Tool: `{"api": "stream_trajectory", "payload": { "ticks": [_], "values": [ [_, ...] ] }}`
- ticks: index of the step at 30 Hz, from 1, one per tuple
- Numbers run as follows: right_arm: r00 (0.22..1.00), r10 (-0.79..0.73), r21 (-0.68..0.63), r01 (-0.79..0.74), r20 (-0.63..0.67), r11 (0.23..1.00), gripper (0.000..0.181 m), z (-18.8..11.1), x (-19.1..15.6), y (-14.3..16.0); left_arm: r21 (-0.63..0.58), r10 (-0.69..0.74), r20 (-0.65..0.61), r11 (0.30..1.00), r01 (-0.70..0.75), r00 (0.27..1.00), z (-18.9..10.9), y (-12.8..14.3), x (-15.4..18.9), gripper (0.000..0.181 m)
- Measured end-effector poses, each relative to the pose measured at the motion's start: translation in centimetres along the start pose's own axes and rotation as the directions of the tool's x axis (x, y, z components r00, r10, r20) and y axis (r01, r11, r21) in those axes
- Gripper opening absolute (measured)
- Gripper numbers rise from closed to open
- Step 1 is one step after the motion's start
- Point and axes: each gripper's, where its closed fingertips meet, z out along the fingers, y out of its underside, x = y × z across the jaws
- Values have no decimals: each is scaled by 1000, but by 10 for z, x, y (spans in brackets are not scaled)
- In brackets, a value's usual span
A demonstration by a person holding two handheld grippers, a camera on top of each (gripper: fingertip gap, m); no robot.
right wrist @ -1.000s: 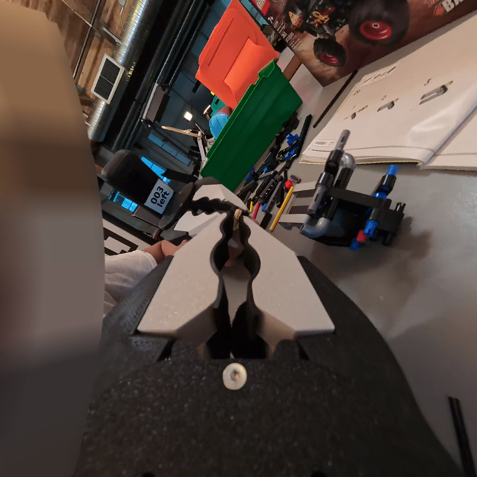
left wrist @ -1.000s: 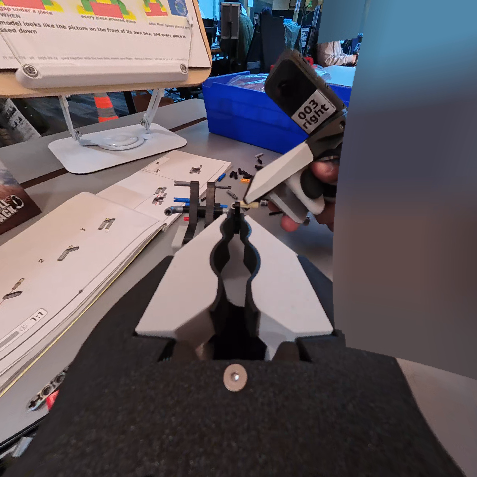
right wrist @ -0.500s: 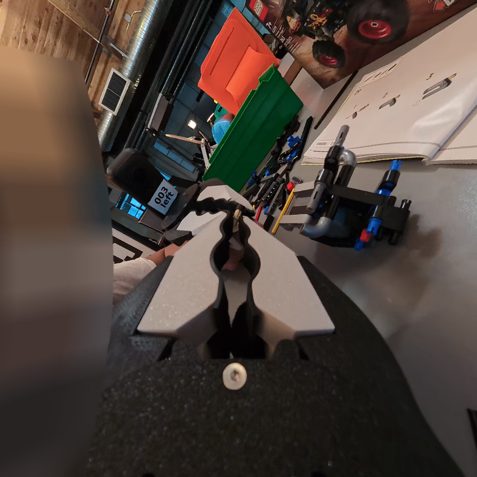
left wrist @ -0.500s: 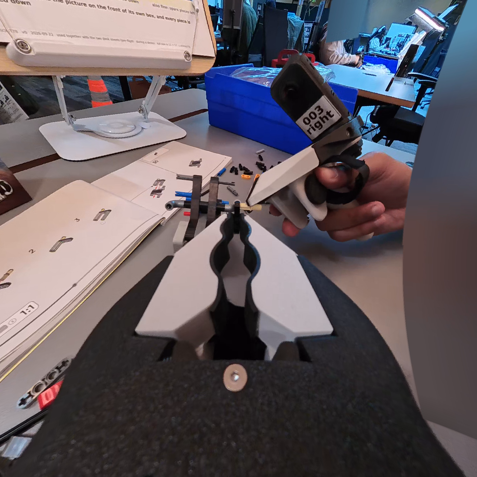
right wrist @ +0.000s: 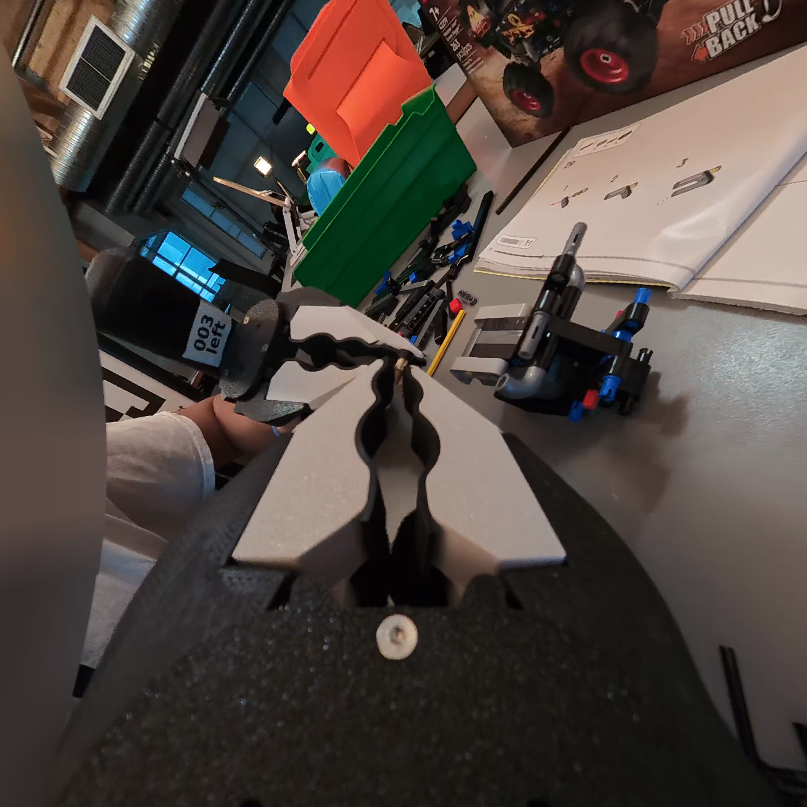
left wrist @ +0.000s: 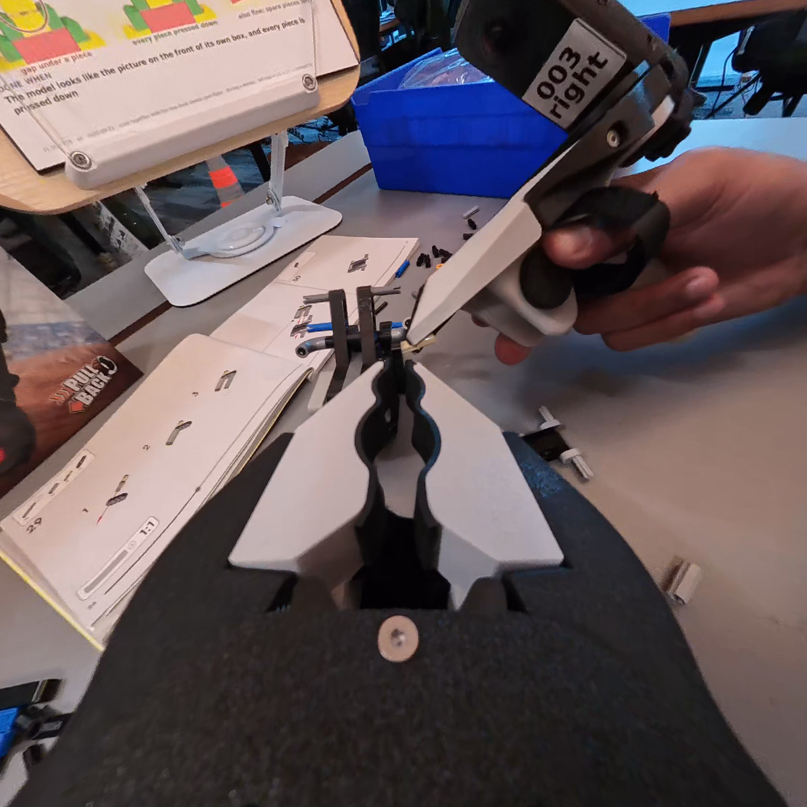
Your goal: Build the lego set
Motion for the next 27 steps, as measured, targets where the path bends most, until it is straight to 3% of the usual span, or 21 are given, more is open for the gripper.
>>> {"api": "stream_trajectory", "payload": {
  "ticks": [9, 19, 27],
  "values": [
    [991, -107, 32, 110, -84, 993, 4, 3, 6, -1, -12, -154, -40, 988, 154, 987, 5, 1, -3, 2],
    [989, -102, 42, 107, -104, 993, 4, 9, 8, 0, -32, -141, -4, 990, 141, 990, 3, 6, -7, 2],
    [990, -95, 37, 99, -100, 994, 4, 9, 9, 3, -52, -16, 34, 998, 17, 999, 4, 8, -5, 3]
  ]
}}
